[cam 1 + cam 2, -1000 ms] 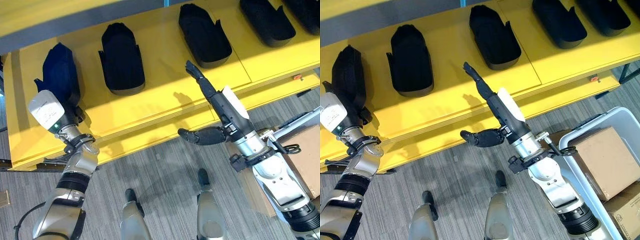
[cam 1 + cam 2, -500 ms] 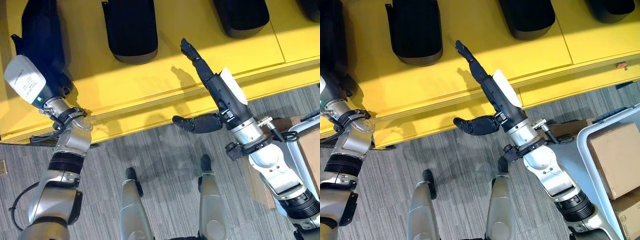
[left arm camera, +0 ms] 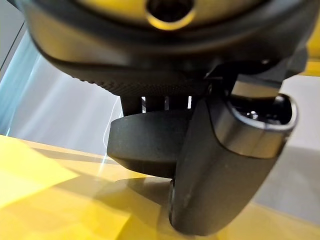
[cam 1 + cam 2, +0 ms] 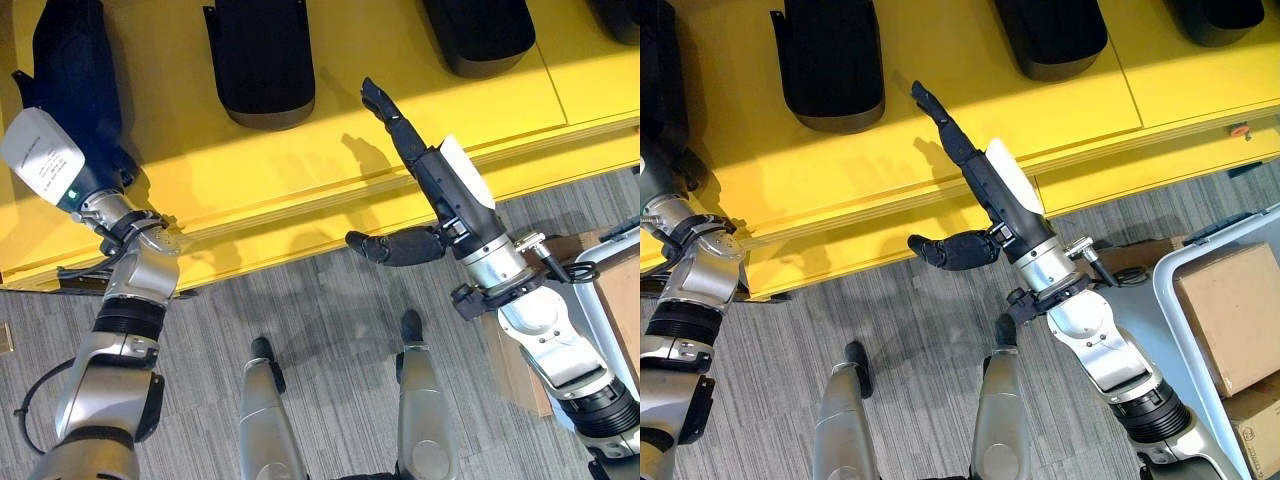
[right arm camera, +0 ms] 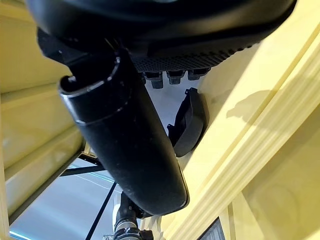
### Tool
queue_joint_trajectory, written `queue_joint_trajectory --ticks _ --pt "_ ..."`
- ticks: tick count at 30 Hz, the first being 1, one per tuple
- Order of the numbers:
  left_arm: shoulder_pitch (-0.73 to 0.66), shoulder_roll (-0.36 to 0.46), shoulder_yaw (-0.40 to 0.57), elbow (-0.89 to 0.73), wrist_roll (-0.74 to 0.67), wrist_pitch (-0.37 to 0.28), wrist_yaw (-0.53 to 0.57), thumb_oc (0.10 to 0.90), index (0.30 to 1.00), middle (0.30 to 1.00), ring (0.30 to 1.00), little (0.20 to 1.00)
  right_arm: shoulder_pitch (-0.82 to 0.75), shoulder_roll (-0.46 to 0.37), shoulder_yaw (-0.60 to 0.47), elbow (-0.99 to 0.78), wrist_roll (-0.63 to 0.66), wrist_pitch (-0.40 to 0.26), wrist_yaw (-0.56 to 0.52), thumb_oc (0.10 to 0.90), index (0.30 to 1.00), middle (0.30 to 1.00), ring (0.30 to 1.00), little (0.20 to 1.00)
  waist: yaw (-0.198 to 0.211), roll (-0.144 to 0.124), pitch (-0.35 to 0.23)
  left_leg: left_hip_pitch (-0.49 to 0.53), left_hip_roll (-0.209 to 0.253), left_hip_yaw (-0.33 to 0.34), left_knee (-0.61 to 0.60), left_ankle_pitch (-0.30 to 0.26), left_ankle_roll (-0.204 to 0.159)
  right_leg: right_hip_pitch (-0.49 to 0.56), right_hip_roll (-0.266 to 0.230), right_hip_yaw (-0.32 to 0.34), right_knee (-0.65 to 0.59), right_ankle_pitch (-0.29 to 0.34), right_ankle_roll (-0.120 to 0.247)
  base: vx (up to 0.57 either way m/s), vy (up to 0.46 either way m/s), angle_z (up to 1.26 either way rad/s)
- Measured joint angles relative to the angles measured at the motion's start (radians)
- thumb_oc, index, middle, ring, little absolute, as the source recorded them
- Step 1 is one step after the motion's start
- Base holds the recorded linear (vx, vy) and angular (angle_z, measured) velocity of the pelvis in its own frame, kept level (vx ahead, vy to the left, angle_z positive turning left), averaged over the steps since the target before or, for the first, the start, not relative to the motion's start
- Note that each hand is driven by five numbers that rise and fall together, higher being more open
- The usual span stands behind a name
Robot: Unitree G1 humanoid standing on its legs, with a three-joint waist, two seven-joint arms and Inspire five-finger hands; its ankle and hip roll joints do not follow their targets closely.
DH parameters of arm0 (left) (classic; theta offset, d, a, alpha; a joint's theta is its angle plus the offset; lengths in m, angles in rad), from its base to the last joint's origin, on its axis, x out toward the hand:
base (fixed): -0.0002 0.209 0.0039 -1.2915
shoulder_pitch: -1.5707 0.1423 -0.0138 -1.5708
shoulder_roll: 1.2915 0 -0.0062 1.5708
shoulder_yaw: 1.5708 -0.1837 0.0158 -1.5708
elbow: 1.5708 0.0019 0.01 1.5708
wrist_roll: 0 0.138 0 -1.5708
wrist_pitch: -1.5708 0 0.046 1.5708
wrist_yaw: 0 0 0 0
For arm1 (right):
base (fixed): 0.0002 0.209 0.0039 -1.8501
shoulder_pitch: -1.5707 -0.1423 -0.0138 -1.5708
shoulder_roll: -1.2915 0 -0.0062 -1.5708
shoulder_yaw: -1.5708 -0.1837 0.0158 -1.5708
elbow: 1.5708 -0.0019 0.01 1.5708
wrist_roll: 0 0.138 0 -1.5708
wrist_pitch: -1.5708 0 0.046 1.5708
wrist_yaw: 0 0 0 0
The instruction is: Move parts from the plastic box to the shelf.
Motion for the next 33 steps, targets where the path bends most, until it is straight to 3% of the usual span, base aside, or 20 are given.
queue_joint_trajectory --ticks 6,7,19,33 --pt "-0.004 0.013 0.000 0.008 0.000 0.004 -0.001 0.400 0.300 0.300 0.300 0.300 0.000 -0.010 0.000 0.000 0.018 0.008 0.000 0.900 1.000 1.000 1.000 1.000 0.000 0.000 0.000 0.000 0.000 0.004 0.004 -0.002 -0.001 -0.012 0.000 0.005 0.024 -0.007 0.000 0.00 0.000 0.00" --pt "-0.004 0.014 0.000 0.009 -0.001 0.004 -0.001 0.900 1.000 1.000 1.000 1.000 0.000 -0.010 0.000 0.000 0.019 0.009 0.000 0.900 1.000 1.000 1.000 1.000 0.000 0.000 0.000 0.000 0.000 0.004 0.007 -0.003 -0.001 -0.013 0.000 0.004 0.028 -0.008 0.000 0.00 0.000 0.00" --pt "0.009 0.015 0.005 -0.001 -0.038 -0.022 -0.008 0.900 1.000 1.000 1.000 1.000 0.000 -0.010 0.000 0.000 0.018 0.009 -0.001 0.900 1.000 1.000 1.000 1.000 -0.001 0.000 0.000 0.000 -0.001 0.002 0.015 -0.010 -0.001 -0.019 0.000 0.006 0.054 -0.023 -0.005 0.00 0.000 0.00" --pt "0.085 -0.018 0.045 -0.140 -0.037 -0.050 -0.038 0.900 1.000 1.000 1.000 1.000 0.001 -0.008 0.000 0.000 0.015 0.009 -0.009 0.900 1.000 1.000 1.000 1.000 0.008 0.000 0.000 -0.011 -0.017 -0.005 0.015 -0.011 0.000 -0.033 -0.015 0.002 0.075 -0.043 -0.008 -0.03 0.001 0.03"
